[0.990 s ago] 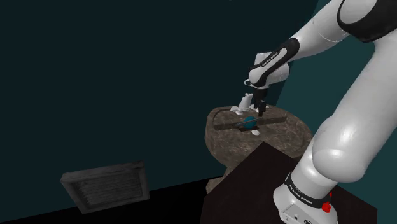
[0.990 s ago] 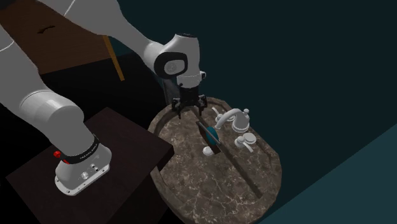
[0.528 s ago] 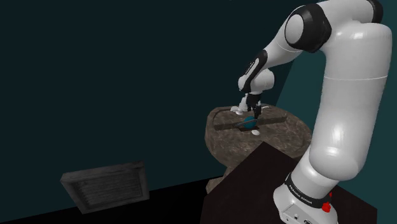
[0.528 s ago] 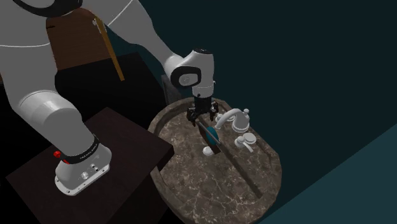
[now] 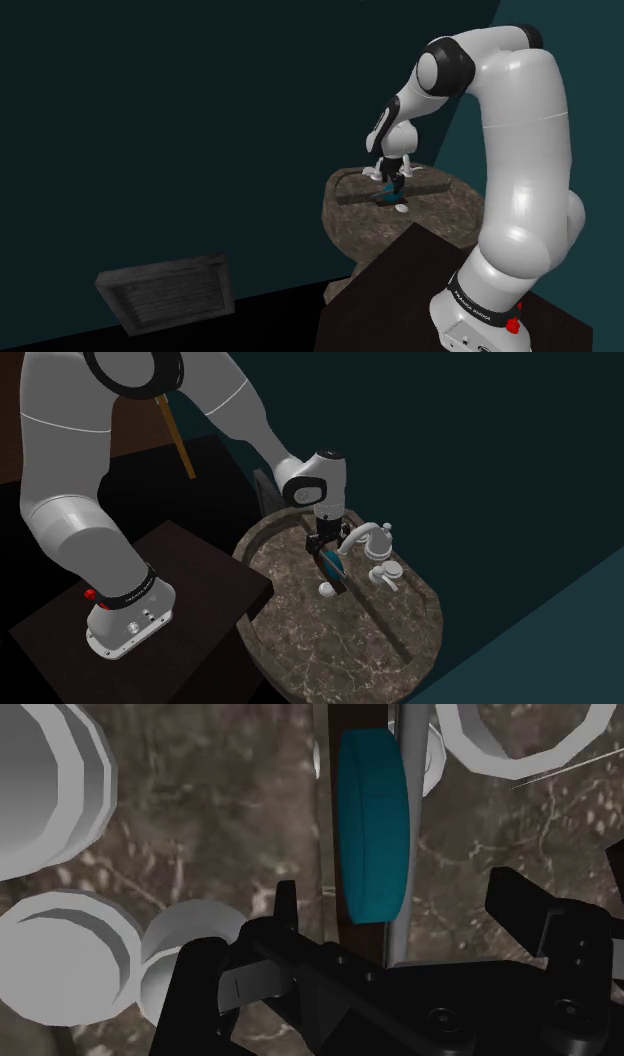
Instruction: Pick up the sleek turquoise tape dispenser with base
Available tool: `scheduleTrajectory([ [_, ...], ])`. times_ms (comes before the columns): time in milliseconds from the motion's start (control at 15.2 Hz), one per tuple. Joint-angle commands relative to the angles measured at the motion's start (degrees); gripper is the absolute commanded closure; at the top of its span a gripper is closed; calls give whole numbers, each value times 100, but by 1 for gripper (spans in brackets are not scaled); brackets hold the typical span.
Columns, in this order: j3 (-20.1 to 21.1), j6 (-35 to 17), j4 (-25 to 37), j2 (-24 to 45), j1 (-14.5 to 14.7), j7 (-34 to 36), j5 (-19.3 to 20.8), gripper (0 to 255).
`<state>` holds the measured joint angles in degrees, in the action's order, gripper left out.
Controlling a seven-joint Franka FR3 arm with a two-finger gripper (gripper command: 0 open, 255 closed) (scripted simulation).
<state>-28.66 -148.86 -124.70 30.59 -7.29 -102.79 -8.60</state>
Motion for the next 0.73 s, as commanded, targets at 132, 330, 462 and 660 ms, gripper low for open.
scheduleTrajectory([
  [132, 148, -197, 62, 260, -125, -73, -137, 0],
  [330, 165, -200, 100, 300, -146, -82, -152, 255],
  [462, 156, -255, 11, 261, -150, -103, -150, 255],
  [660, 197, -285, 54, 337, -179, -111, -186, 255],
])
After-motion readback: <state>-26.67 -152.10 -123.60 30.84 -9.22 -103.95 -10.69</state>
